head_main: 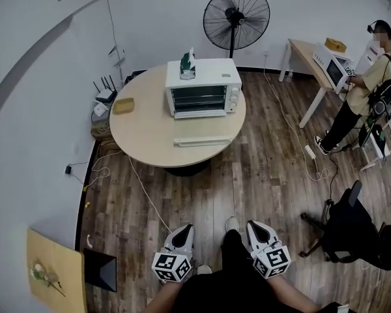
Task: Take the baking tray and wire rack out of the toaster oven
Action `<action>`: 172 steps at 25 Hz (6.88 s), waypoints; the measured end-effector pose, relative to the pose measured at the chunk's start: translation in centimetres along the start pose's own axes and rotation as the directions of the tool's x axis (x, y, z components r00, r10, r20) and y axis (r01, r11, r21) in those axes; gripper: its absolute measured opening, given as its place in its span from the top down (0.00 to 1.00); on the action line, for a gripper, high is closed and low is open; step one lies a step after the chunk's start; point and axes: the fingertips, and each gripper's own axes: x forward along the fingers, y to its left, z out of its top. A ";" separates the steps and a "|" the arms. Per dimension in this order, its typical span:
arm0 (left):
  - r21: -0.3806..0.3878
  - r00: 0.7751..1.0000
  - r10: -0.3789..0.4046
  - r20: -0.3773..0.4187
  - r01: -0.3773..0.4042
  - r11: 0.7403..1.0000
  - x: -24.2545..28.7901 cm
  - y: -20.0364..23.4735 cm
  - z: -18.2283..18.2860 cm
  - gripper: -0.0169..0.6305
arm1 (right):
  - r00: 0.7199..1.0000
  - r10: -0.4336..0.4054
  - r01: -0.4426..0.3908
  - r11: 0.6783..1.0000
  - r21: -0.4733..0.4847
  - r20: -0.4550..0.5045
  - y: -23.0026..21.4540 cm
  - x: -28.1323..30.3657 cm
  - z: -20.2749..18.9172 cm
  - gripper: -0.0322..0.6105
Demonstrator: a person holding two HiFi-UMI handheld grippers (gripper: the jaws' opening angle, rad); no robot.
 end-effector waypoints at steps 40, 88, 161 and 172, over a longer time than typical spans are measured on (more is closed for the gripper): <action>-0.226 0.991 0.132 -0.031 -0.136 0.965 33.9 5.8 10.5 0.94 | 0.997 0.023 -0.020 0.999 0.043 -0.076 -28.3 24.2 11.0 0.97; -0.887 0.979 0.143 0.146 0.065 0.457 67.3 39.6 12.9 0.71 | 0.959 -0.200 0.211 0.977 0.036 -0.203 -28.9 46.3 16.4 0.96; -0.934 0.849 0.442 0.288 0.146 0.326 41.1 29.2 5.3 0.94 | 0.984 0.099 -0.084 0.991 0.100 -0.151 -25.6 29.7 8.8 0.96; -0.953 0.745 0.604 0.283 0.145 0.268 30.8 29.2 3.3 0.94 | 0.956 0.220 -0.202 0.973 0.110 -0.193 -22.7 29.7 5.9 0.97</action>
